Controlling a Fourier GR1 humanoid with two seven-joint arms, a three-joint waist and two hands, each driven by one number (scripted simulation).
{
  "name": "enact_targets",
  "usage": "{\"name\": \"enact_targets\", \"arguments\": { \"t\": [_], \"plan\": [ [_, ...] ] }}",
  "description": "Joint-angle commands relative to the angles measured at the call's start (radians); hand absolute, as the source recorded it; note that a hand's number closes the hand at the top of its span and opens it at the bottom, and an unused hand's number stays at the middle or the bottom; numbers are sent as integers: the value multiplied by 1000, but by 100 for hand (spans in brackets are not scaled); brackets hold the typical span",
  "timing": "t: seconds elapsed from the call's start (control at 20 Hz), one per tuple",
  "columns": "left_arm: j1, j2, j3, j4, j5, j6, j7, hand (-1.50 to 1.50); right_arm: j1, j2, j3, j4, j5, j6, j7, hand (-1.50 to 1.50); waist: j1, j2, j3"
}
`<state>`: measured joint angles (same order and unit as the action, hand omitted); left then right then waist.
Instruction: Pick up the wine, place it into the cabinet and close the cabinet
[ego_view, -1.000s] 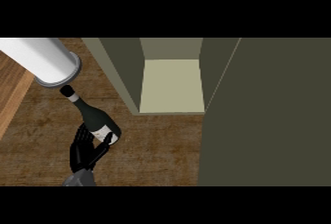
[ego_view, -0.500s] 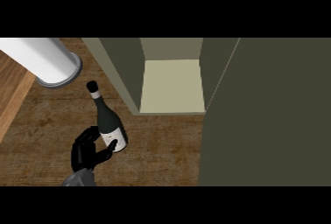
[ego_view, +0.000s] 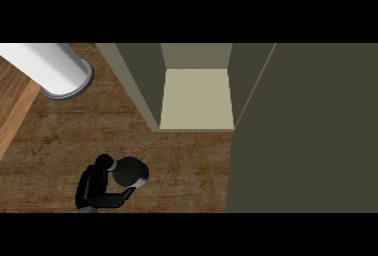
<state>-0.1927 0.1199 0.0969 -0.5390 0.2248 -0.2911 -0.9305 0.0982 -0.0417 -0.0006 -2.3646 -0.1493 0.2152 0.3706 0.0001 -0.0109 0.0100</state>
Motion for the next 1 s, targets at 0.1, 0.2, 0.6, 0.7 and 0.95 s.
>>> {"name": "enact_targets", "arguments": {
  "t": [0.1,0.2,0.6,0.7,0.95],
  "plan": [
    [164,8,-28,-20,-5,-112,-93,150,45,-4,-4,1,9,26,-40,-150,1,10,-10],
    [140,42,-24,-73,23,-169,-39,150,1,18,7,2,13,-9,-18,-150,2,10,-10],
    [353,-23,-117,-591,109,-117,193,150,-31,14,-2,26,7,-18,1,-150,13,7,-8],
    [377,-38,-144,-670,116,-84,280,150,-22,4,3,-23,-9,-18,44,-150,6,9,-9],
    [439,-70,-190,-952,159,9,461,150,-9,1,-17,-1,-22,-3,16,-150,4,9,-9]
  ]
}}
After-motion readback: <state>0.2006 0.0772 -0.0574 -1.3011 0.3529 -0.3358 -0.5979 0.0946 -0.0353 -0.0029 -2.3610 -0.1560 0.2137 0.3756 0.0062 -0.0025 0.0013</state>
